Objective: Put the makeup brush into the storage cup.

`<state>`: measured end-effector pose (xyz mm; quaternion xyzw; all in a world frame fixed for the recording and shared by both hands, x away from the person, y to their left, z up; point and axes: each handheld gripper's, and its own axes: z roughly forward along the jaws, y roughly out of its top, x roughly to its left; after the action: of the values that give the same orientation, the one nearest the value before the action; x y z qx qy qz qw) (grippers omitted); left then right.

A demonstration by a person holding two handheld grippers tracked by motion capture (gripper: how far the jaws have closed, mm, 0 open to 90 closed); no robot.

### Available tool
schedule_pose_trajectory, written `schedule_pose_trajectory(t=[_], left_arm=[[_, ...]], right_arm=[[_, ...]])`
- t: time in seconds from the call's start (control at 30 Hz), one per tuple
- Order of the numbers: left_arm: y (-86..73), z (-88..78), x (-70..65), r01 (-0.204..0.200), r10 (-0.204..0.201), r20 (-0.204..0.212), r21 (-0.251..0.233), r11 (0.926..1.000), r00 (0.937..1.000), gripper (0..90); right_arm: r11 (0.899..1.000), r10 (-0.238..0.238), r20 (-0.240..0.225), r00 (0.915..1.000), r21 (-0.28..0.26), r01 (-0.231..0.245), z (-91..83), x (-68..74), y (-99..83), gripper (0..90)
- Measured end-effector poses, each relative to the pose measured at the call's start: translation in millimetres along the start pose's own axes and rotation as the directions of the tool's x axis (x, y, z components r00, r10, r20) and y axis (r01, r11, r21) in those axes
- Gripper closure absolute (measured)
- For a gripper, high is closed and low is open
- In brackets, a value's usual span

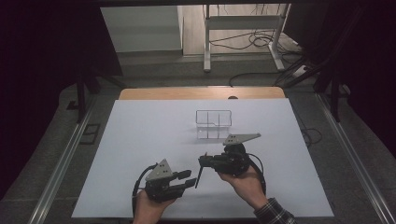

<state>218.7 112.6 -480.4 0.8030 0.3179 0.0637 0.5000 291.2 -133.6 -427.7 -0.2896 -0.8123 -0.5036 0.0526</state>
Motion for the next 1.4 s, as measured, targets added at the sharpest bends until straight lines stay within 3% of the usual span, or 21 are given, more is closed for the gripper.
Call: schedule_pose_trajectory(t=[0.27, 0.6, 1.1, 1.4], left_arm=[[-0.4, -3.7, -3.7, -0.044, 0.047, -0.047, 0.057, 0.9974, 0.9978, 44.4], [-4.0, -9.6, 0.7, -0.048, 0.055, -0.060, 0.123, 0.9912, 0.9967, 28.9], [-13.4, -28.2, 13.5, -0.005, 0.021, -0.111, 0.139, 0.9903, 0.9936, 7.0], [-19.9, -44.6, 20.2, 0.007, 0.011, -0.137, 0.135, 0.9908, 0.9904, 4.1]], right_arm=[[1.000, -0.007, 0.024, 0.9997, 0.001, 0.007, -3.1, -2.6, -2.5, 83.6], [1.000, -0.026, 0.038, 0.9989, -0.007, 0.026, -8.7, -3.8, -2.7, 83.6], [0.999, -0.025, 0.067, 0.9974, -0.018, 0.026, -18.5, -7.9, -4.7, 83.5], [0.999, -0.031, 0.085, 0.9959, -0.029, 0.033, -22.0, -9.5, -1.7, 83.5]])
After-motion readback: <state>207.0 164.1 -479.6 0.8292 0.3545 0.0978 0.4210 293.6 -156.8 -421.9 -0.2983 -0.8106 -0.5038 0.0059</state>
